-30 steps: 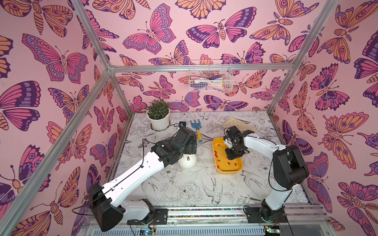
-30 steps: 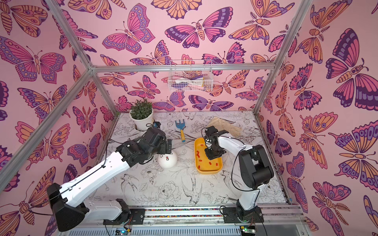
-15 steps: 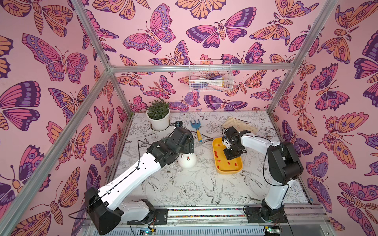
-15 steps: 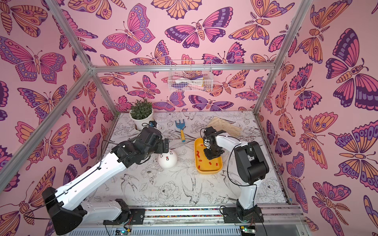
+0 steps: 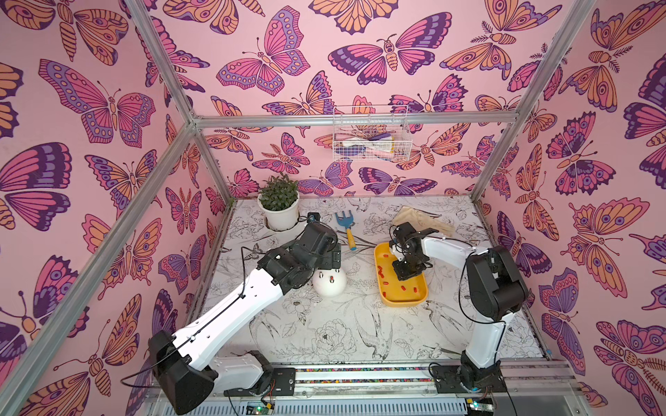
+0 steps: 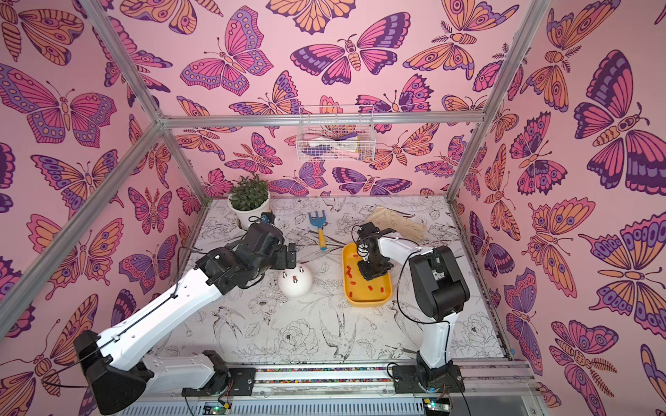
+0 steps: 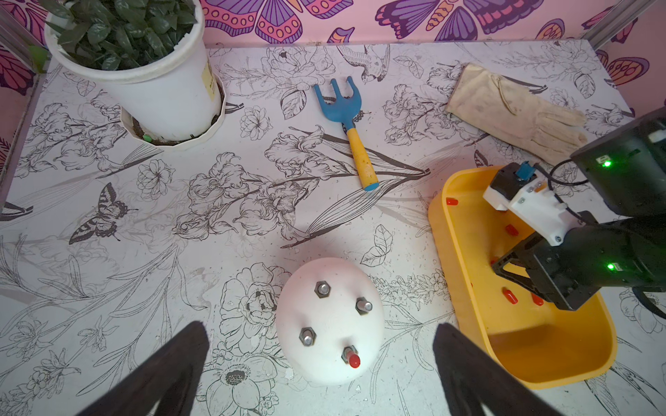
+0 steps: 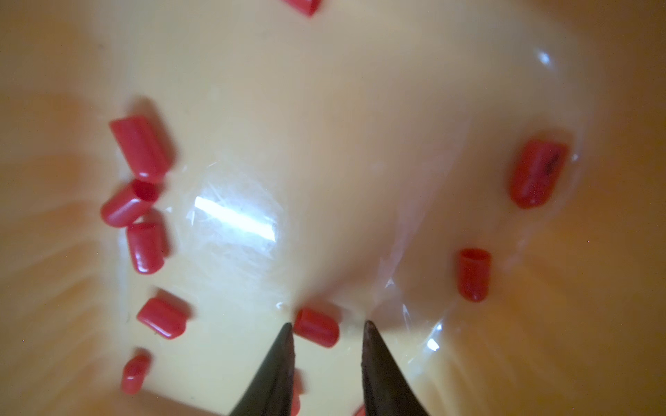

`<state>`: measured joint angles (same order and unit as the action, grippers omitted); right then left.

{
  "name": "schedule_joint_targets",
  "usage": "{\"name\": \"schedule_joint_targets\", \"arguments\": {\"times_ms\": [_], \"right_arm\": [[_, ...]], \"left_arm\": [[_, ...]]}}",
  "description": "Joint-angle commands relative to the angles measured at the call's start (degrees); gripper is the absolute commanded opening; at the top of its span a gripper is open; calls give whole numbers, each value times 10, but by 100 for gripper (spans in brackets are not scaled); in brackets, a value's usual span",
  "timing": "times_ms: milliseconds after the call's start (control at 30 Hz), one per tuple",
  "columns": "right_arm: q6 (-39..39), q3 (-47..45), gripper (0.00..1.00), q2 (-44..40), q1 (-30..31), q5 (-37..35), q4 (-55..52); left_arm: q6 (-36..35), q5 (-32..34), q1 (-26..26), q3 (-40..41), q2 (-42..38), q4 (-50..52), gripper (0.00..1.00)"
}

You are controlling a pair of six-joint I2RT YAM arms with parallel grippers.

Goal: Cover the protruding screws with screw protection sleeves
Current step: Pick up the screw protection sleeve from the storage box.

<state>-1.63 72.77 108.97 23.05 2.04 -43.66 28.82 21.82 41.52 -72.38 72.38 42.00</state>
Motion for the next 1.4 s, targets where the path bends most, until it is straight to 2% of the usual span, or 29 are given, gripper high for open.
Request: {"name": "schedule_joint_targets", "arguments": {"times_ms": [0, 500, 867, 1033, 1367], "right_arm": [[4, 16, 33, 9, 4, 2, -2], [2, 16, 26, 13, 5, 5, 2], [-9, 17, 18, 12, 4, 5, -1], [-20, 18, 14, 13, 5, 1, -3], [-72, 29, 12, 25, 4, -15, -4]], "left_arm": [[0, -7, -5, 5, -2, -3, 100], [7, -5, -6, 12, -11, -4, 100], [11, -3, -6, 21, -21, -4, 100], [12, -3, -6, 24, -27, -4, 100], [13, -2, -7, 30, -38, -4, 100]]}}
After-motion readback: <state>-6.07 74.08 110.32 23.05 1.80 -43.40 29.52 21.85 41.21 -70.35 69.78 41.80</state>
